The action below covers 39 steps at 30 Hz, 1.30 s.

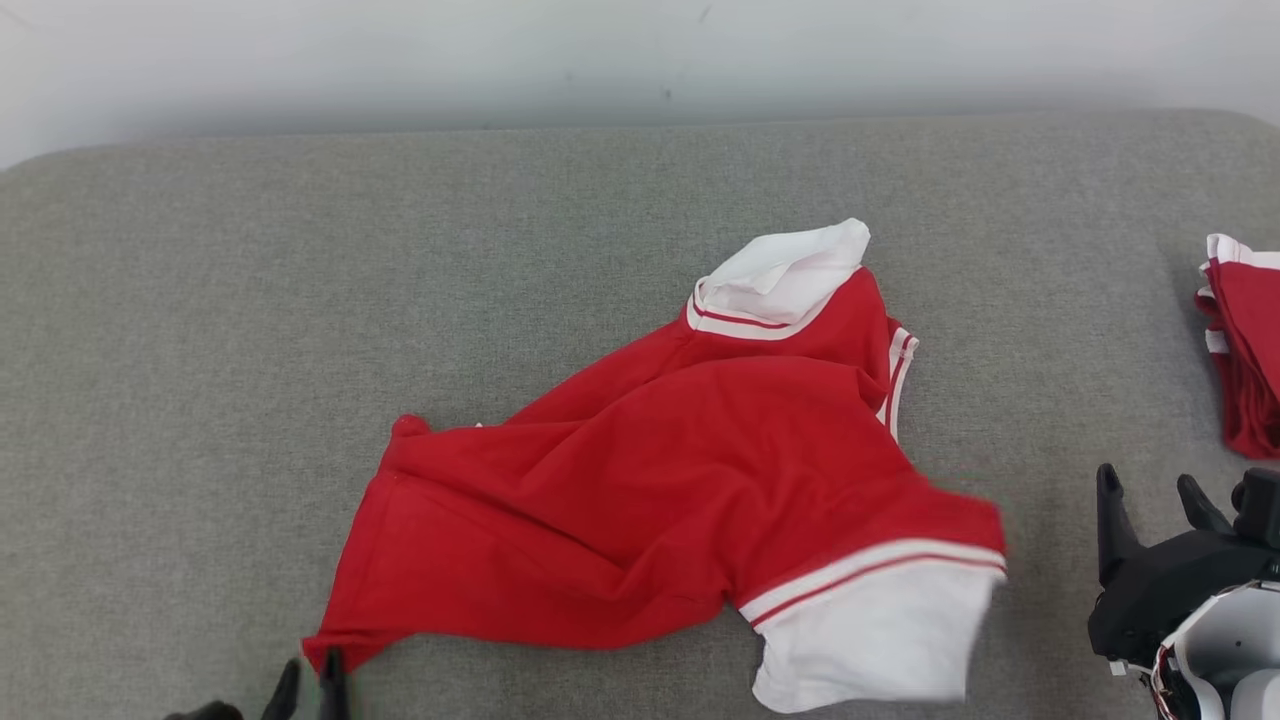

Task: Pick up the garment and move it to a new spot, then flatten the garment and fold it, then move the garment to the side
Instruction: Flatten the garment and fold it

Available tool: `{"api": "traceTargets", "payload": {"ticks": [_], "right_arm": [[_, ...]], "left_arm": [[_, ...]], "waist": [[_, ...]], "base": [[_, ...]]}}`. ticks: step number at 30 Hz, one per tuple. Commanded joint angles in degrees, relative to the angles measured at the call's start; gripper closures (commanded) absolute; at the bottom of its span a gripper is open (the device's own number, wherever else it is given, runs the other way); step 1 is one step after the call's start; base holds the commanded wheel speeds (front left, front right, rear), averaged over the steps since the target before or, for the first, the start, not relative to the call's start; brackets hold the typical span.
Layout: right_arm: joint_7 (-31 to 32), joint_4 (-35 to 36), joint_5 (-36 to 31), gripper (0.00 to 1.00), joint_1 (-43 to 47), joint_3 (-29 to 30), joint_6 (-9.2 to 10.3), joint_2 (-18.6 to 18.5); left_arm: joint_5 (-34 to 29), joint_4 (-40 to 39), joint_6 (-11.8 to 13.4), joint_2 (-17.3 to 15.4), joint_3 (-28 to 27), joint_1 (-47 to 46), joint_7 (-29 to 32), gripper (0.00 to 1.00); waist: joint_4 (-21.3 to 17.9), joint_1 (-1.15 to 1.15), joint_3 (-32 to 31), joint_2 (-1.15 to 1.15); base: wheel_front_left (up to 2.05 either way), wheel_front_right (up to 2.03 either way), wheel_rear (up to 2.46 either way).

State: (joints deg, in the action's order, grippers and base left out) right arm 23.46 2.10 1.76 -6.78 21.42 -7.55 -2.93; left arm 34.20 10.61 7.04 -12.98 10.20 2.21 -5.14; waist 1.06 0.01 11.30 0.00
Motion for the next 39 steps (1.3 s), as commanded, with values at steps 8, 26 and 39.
{"api": "traceTargets", "payload": {"ticks": [8,26,39], "right_arm": [[-1.35,-1.26,1.35,0.00,2.79,2.11,0.15,0.13],[-4.97,3.10,5.02,0.00,11.68,-7.31,0.15,0.13],[-7.16,1.79,6.84,0.00,10.06,-11.83,0.15,0.13]], "left_arm": [[2.87,-0.33,-0.87,-2.15,-0.78,5.06,3.35,0.00],[-3.36,-9.11,-1.10,-7.18,2.33,-7.07,6.85,0.00],[-4.85,0.88,0.34,-10.32,8.01,-21.94,29.37,0.00]], "waist": [[1.31,-0.01,-0.87,0.00],[0.13,-0.01,-3.33,0.00],[-5.75,-0.01,0.28,0.00]], "base": [[0.00,0.00,0.00],[0.00,0.00,0.00],[0.00,0.00,0.00]]}}
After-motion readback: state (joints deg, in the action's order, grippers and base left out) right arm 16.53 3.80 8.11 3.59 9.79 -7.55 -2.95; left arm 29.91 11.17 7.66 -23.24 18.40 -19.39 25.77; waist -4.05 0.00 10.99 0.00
